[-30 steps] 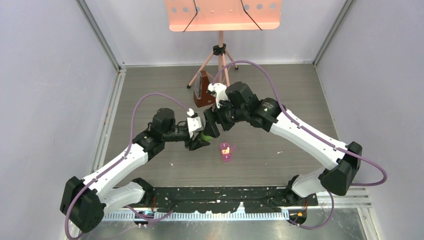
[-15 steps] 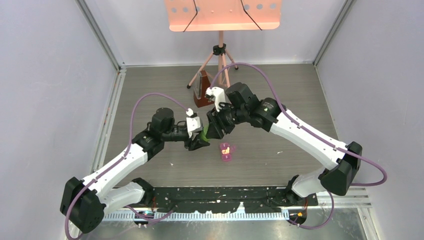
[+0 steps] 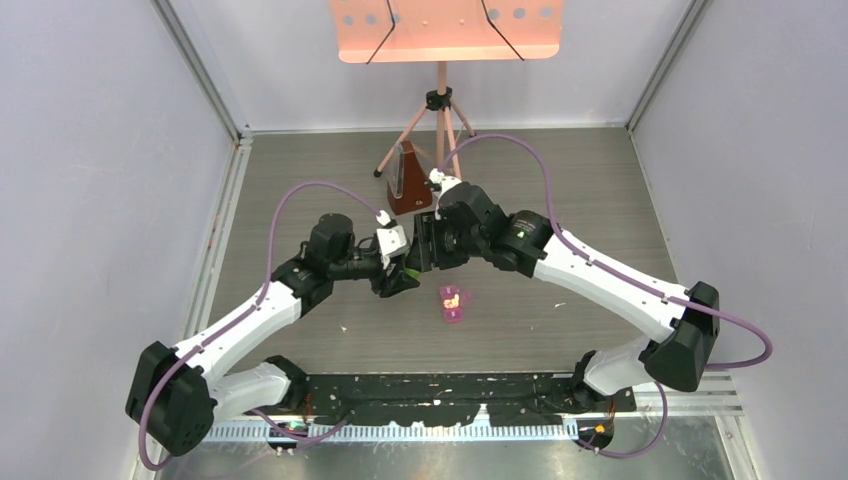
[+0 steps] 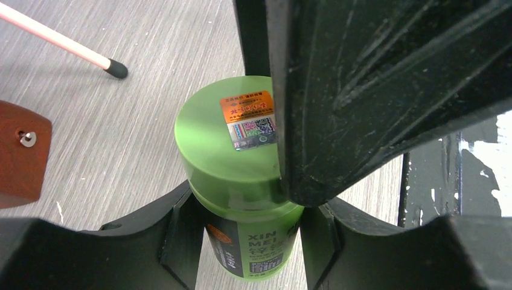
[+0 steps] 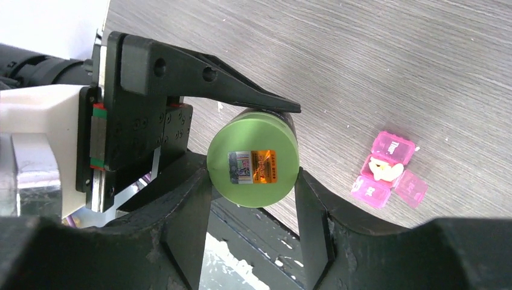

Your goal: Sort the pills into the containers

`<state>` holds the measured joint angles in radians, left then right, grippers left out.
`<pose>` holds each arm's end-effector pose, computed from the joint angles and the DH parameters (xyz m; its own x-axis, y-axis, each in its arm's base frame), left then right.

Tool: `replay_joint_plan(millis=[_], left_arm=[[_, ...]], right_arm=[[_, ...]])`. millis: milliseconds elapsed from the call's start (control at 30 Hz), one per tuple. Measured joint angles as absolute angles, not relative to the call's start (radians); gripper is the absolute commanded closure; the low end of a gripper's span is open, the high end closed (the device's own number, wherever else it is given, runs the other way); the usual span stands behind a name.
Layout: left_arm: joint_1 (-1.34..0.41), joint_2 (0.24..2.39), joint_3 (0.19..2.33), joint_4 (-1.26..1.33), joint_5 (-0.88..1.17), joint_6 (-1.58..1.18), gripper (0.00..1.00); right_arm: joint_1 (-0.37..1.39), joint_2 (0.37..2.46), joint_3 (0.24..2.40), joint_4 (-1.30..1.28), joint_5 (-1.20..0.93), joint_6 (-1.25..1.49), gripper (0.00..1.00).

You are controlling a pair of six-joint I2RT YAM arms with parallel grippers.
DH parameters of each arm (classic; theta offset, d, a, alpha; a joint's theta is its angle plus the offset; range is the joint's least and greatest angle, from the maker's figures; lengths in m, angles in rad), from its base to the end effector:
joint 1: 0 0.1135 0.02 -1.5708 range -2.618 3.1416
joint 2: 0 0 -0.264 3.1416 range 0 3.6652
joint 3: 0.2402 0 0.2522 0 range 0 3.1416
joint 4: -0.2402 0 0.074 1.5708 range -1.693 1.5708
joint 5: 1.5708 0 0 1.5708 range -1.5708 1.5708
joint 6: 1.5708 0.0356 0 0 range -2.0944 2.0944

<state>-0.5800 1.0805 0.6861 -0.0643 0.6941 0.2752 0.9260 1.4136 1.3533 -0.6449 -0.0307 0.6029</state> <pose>0.1847 -0.1483 0.2628 -0.1116 0.3228 -0.9399 0.9677 0.2503 -0.0289 0.1856 0.2486 0.3483 -0.7818 -0.0966 -0.6159 -0.4487 0.7732 0.4482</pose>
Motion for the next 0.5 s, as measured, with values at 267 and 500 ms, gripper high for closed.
replay_joint_plan(millis=[267, 500], left_arm=[[-0.581, 1.052, 0.686, -0.028, 0.666, 0.268, 1.00], [-0.579, 1.035, 0.682, 0.037, 0.725, 0.259, 1.00]], right_arm=[[0.905, 1.414, 1.382, -0.643, -0.015, 0.563, 0.16], [0.810, 1.395, 1.393, -0.628, -0.252, 0.344, 0.13]])
